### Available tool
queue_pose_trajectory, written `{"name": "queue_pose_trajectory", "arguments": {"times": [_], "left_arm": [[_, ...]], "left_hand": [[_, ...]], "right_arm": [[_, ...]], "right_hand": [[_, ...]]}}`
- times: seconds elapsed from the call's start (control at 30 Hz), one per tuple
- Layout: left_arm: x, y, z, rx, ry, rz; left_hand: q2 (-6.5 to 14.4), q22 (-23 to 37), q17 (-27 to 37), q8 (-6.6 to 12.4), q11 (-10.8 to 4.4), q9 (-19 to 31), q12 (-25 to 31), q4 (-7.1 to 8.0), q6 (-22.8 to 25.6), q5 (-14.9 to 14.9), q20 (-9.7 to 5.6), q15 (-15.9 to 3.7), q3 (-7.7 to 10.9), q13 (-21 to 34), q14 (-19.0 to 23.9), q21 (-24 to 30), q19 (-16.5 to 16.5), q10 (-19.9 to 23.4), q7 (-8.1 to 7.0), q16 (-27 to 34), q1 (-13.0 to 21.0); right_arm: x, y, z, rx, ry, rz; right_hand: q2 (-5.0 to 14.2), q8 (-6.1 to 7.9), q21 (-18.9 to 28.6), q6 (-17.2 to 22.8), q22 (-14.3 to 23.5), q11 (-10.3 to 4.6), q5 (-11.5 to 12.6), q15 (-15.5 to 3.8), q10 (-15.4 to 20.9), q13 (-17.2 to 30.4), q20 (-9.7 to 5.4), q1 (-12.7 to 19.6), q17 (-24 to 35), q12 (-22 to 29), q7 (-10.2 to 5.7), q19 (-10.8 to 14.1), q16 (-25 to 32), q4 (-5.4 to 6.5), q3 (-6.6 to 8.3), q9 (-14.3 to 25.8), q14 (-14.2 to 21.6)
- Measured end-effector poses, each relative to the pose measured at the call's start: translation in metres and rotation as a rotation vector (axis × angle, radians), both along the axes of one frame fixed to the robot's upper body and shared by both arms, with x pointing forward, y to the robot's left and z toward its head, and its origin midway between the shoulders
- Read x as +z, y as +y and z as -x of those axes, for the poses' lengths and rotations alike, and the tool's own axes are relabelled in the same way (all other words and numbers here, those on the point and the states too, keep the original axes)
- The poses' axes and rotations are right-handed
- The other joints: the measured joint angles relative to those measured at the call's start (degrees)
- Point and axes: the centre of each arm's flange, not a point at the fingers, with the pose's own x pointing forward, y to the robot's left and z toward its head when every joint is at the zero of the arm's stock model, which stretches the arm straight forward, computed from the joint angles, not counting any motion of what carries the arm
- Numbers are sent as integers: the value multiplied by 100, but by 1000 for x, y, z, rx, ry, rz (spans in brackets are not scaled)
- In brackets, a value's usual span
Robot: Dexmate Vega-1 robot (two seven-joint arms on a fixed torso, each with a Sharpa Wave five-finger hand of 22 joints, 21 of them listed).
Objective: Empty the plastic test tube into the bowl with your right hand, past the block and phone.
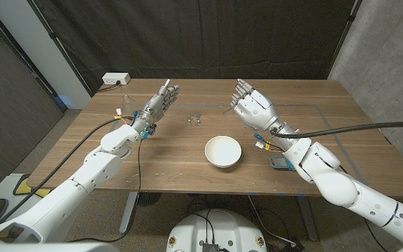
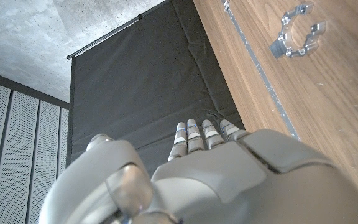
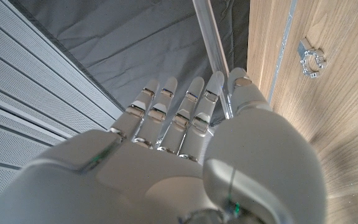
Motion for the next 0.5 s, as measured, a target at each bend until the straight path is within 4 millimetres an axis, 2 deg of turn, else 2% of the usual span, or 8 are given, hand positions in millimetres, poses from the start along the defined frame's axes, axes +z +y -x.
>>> {"name": "queue_pose_trajectory", "arguments": {"times": [0.5], "left_arm": [[2,2,1,8,-2,-19]], "left_hand": [[47,0,0,0,0,0,0,0,0,0,-21,0,1,0,0,0,-21,0,0,0,47]], "right_arm": [[3,-8,-7,32,-62,26]], "right_hand": [[0,1,0,-30,0,0,-41,-21,0,0,32,3,27,0,-30,-31,47,-24,24,-84,-20]]}}
